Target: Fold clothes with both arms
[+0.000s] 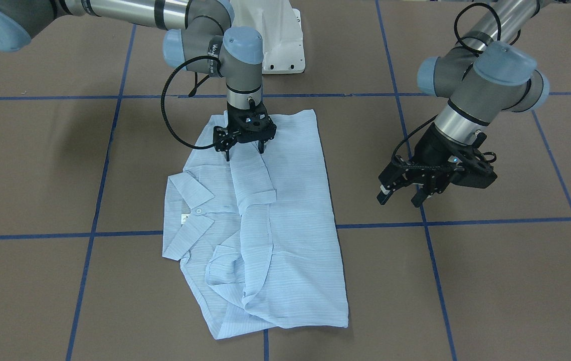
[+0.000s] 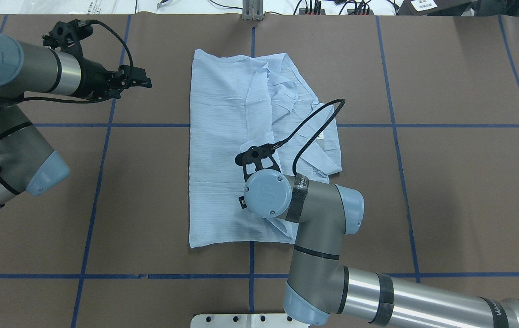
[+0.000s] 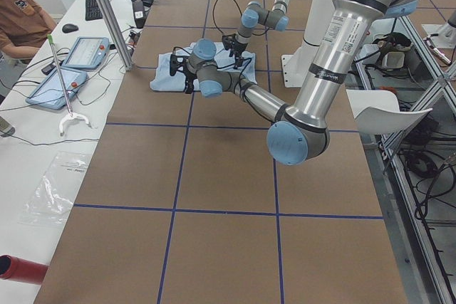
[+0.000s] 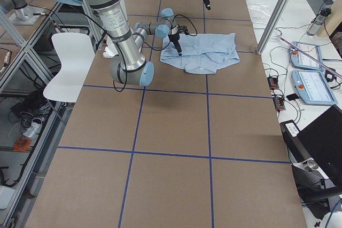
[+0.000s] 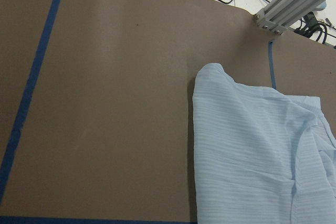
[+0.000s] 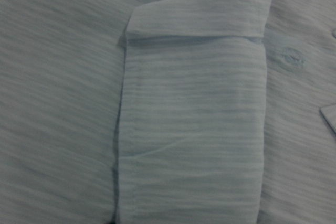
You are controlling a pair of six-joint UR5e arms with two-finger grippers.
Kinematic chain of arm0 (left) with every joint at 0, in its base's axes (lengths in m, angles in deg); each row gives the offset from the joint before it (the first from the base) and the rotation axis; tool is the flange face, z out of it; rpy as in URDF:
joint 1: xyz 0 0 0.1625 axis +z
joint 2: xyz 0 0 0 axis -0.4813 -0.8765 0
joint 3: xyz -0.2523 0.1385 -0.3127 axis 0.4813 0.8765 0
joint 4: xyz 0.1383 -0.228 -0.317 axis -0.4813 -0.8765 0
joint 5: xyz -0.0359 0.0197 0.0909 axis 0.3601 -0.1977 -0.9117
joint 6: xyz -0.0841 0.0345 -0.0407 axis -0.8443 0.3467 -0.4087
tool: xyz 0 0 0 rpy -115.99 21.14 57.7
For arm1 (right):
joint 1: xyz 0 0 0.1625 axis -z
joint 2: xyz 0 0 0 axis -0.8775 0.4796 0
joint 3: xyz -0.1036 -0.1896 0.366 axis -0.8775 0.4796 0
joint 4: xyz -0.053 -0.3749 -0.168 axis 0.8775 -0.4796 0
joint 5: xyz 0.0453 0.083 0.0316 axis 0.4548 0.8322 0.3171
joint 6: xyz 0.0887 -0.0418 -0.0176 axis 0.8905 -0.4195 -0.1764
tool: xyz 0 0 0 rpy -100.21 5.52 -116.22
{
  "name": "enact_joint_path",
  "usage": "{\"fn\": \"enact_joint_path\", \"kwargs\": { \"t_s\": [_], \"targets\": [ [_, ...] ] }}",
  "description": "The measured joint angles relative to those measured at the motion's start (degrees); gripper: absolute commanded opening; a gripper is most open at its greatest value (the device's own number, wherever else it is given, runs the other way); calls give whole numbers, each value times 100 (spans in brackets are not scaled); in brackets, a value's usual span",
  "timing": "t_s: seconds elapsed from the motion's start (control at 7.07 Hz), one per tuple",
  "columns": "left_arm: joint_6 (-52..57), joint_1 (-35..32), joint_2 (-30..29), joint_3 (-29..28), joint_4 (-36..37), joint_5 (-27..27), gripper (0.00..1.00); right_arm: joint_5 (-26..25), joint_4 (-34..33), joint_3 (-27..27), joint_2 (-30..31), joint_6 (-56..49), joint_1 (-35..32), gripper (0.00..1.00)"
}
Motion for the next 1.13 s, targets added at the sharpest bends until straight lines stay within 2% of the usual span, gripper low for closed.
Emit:
{"fn": "enact_joint_path", "kwargs": {
  "t_s": [0.71, 1.13],
  "targets": [
    [-23, 32, -107, -123, -50, -7, 100, -55, -180, -123, 271, -375, -236, 100],
    [-31, 76, -159, -147, -54, -12, 100, 58, -188, -705, 879, -868, -573, 100]
  ]
}}
